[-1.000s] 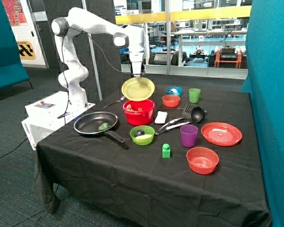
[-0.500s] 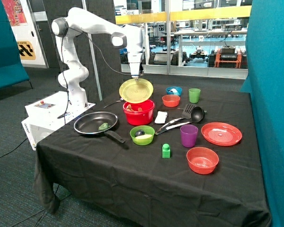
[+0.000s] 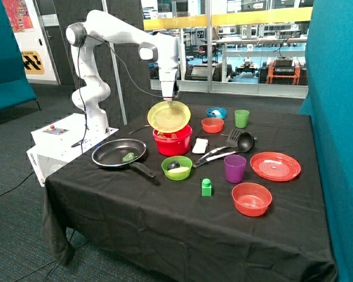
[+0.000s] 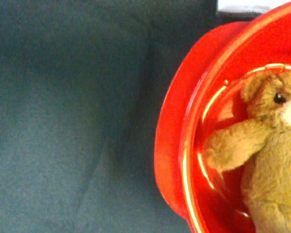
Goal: Hide the teddy bear in the red bowl
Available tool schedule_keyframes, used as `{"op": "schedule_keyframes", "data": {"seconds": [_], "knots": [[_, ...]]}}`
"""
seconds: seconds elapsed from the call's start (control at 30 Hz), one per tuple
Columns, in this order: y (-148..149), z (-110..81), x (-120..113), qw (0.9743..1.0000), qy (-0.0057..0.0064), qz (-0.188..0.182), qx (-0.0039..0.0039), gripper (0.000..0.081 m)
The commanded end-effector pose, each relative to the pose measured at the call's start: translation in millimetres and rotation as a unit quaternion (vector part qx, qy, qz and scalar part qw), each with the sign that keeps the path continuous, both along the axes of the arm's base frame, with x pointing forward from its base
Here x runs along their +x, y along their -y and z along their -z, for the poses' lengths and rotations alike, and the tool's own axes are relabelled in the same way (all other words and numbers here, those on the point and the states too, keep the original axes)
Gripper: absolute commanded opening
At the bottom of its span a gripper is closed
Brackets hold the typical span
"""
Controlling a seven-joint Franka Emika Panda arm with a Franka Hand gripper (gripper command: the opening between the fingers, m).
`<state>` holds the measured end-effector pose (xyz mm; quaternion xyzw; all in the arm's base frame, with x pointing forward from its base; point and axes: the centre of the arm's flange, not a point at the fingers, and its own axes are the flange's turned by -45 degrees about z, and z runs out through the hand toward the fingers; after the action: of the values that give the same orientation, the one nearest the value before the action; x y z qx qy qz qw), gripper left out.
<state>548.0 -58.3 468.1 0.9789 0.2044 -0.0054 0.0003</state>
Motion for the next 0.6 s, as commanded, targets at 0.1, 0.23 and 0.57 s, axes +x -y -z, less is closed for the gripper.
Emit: {"op": "schedule_keyframes", "data": {"seconds": [0.1, 0.23, 0.57], "knots": [[-8, 25.2, 0, 0.9999, 0.0052, -0.010, 0.00141, 0.0000], [-11, 30.1, 0, 0.9999, 0.0052, -0.013, 0.00142, 0.0000], [-7, 33.0, 0, 1.0000, 0.0052, -0.006, 0.00138, 0.0000]]}}
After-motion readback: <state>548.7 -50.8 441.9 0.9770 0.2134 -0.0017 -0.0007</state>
